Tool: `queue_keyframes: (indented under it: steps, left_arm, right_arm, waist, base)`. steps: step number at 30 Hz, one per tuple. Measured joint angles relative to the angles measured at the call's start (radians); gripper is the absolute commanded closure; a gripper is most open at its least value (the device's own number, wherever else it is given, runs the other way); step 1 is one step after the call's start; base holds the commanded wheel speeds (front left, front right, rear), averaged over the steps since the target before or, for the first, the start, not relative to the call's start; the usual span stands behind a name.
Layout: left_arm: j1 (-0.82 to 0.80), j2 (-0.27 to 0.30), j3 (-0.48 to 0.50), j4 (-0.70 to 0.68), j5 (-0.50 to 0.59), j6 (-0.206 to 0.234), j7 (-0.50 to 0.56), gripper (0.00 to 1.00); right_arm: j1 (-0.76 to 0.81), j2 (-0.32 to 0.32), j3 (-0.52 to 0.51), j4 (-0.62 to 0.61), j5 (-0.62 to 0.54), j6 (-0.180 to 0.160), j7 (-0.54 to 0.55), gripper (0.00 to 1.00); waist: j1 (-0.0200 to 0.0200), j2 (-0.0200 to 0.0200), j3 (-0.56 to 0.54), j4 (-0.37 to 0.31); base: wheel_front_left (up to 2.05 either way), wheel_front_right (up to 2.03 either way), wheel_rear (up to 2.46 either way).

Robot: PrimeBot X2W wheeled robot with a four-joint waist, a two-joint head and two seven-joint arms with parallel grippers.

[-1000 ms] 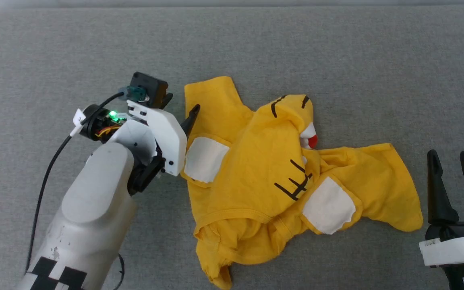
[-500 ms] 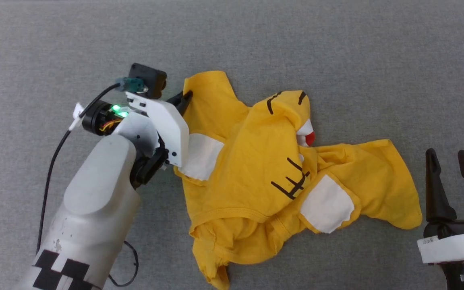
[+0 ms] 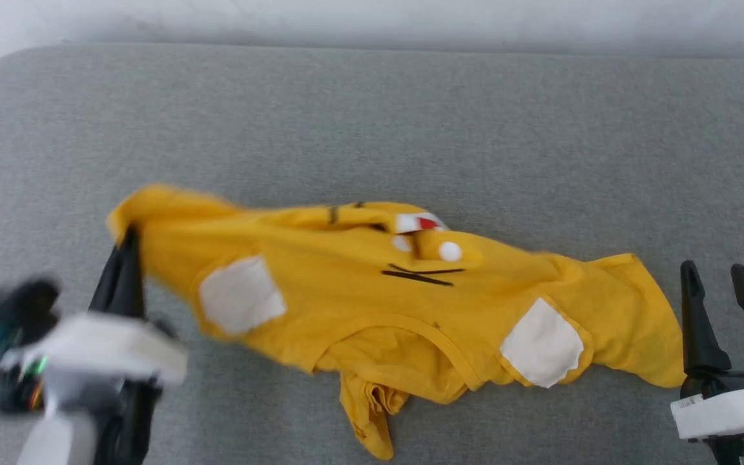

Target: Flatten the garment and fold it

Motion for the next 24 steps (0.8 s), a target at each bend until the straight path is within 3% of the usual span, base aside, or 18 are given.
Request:
queue_keyframes:
  steps: [5, 9, 11, 12, 13, 19, 24]
  left_arm:
    - [0.271, -0.039, 0.095, -0.107, -0.046, 0.079, -0.037, 1.0]
    - [0.347, -0.071, 0.099, -0.092, -0.038, 0.112, -0.059, 1.0]
    - [0.345, -0.089, 0.091, -0.086, -0.04, 0.112, -0.071, 0.75]
    - [0.343, -0.095, 0.081, -0.085, -0.04, 0.111, -0.076, 0.56]
    - [0.341, -0.102, 0.075, -0.084, -0.04, 0.111, -0.083, 0.0]
    - [0.296, -0.124, 0.082, -0.105, -0.028, 0.08, -0.209, 0.0]
    - [0.292, -0.126, 0.095, -0.132, 0.038, 0.037, -0.315, 0.0]
  right_arm:
    - [0.007, 0.0, -0.002, -0.001, 0.0, 0.0, 0.009, 0.0]
    - [0.01, 0.0, 0.005, -0.001, 0.0, 0.0, 0.018, 0.0]
    - [0.012, 0.0, 0.008, 0.0, 0.0, 0.0, 0.025, 0.0]
    - [0.012, 0.0, 0.009, 0.0, -0.001, 0.0, 0.027, 0.0]
    - [0.013, 0.0, 0.01, 0.0, -0.002, 0.0, 0.028, 0.0]
    - [0.017, 0.0, 0.018, -0.003, -0.023, 0.0, 0.066, 0.0]
    - [0.0, 0.0, 0.01, -0.011, -0.086, 0.0, 0.18, 0.0]
  waist:
    - [0.0, 0.0, -0.017, 0.037]
    - [0.0, 0.0, -0.027, 0.064]
    - [0.0, 0.0, -0.033, 0.075]
    - [0.0001, 0.0, -0.038, 0.079]
    - [0.0001, 0.0, -0.043, 0.083]
    - [0.0, 0.0, -0.078, 0.093]
    - [0.0001, 0.0, -0.09, 0.089]
  base:
    - [0.0, 0.0, 0.0]
    - [0.0, 0.0, 0.0]
    - [0.0, 0.0, 0.0]
    - [0.0, 0.0, 0.0]
    - [0.0, 0.0, 0.0]
    - [0.0, 0.0, 0.0]
    - [0.0, 0.0, 0.0]
